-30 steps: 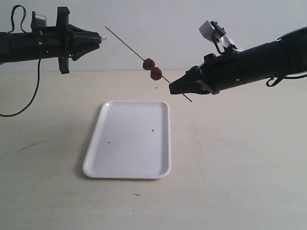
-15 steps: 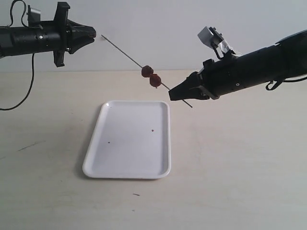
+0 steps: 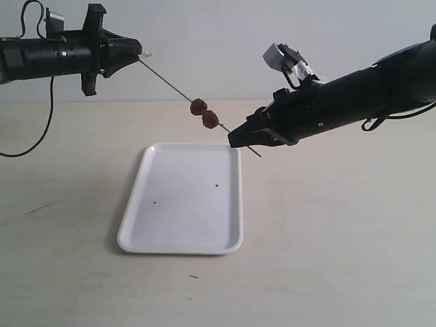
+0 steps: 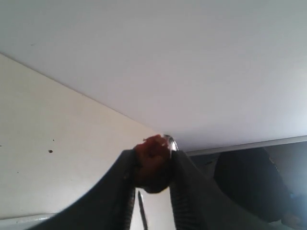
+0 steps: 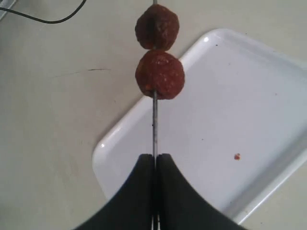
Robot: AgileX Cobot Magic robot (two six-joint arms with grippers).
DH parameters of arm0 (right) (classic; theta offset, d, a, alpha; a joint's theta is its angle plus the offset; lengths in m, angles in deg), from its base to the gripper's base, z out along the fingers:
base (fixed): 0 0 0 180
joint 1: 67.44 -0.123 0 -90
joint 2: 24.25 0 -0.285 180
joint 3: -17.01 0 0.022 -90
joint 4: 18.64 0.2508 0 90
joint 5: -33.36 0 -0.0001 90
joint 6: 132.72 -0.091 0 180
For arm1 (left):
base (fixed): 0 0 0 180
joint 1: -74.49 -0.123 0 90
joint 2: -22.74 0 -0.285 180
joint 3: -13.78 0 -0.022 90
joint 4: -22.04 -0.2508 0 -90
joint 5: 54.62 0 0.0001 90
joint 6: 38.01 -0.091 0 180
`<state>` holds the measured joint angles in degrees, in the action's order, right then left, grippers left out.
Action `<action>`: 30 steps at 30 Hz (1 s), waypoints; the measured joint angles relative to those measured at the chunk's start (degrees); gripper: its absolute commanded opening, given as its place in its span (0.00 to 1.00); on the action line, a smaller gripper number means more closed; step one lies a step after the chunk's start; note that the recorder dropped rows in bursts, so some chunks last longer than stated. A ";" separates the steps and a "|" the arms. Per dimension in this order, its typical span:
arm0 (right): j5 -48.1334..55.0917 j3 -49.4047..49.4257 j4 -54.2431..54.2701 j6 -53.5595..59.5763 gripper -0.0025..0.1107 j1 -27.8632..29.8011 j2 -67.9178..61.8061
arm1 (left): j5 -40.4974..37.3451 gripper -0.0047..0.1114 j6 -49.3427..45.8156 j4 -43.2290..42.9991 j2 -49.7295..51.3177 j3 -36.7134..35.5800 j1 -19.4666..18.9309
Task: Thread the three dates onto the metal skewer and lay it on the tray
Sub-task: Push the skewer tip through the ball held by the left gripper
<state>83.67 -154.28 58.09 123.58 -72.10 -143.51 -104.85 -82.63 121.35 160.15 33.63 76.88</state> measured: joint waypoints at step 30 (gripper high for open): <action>-0.83 0.00 0.00 0.00 0.02 0.00 0.00 | 1.99 0.26 -1.25 -0.40 0.00 0.00 0.67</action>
<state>82.84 -154.28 58.09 123.58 -72.10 -143.51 -102.86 -83.88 120.95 160.15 33.63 77.54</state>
